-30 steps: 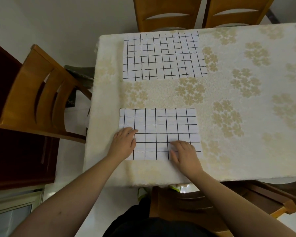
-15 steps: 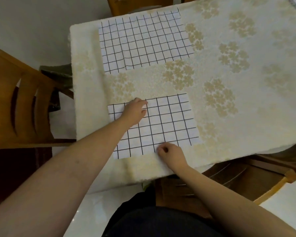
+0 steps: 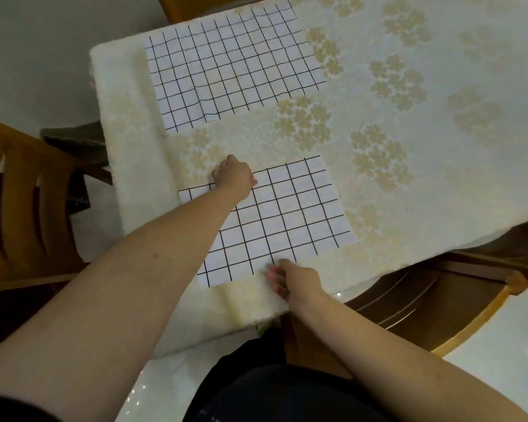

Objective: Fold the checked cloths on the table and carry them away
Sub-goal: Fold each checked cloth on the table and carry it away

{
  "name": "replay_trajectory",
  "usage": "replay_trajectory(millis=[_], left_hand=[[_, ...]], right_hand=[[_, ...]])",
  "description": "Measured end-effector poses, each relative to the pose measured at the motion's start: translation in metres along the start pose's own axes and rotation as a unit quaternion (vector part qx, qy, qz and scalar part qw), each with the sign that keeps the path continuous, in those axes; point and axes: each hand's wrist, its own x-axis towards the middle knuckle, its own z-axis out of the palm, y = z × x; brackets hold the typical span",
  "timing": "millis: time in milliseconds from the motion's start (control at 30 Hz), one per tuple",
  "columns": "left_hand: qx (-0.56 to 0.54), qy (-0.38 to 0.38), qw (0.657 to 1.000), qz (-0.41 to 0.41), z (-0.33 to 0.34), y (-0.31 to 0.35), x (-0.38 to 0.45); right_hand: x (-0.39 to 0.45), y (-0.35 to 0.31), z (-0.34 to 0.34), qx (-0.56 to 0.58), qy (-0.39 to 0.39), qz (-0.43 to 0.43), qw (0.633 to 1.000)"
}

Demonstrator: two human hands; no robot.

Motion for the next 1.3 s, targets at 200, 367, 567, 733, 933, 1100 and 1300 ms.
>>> replay_trajectory(millis=[200, 367, 567, 733, 933, 1100, 1300], left_hand=[[-0.081, 0.015, 0.997, 0.007, 0.000, -0.009, -0.004], [-0.012, -0.031, 0.999, -0.007, -0.004, -0.008, -0.005], [-0.067, -0.014, 0.997, 0.021, -0.006, -0.013, -0.011], [-0.232, -0.008, 0.970, 0.068, -0.006, -0.029, -0.024], [-0.224, -0.032, 0.974, 0.026, -0.009, -0.057, -0.036], [-0.296, -0.043, 0.953, -0.054, -0.003, -0.085, -0.056], [-0.383, -0.043, 0.917, -0.099, 0.004, -0.108, -0.079]], right_hand=[[-0.004, 0.001, -0.003, 0.028, 0.028, -0.009, 0.999], [0.003, 0.002, 0.002, 0.021, 0.020, -0.016, 0.999], [0.004, 0.012, -0.005, 0.005, 0.034, -0.055, 0.998], [0.003, 0.014, -0.007, 0.006, 0.030, -0.077, 0.997], [0.006, 0.013, -0.001, -0.009, 0.008, -0.103, 0.995], [0.013, 0.007, 0.006, -0.068, 0.013, -0.109, 0.992], [0.018, -0.002, 0.003, -0.153, 0.000, -0.158, 0.975]])
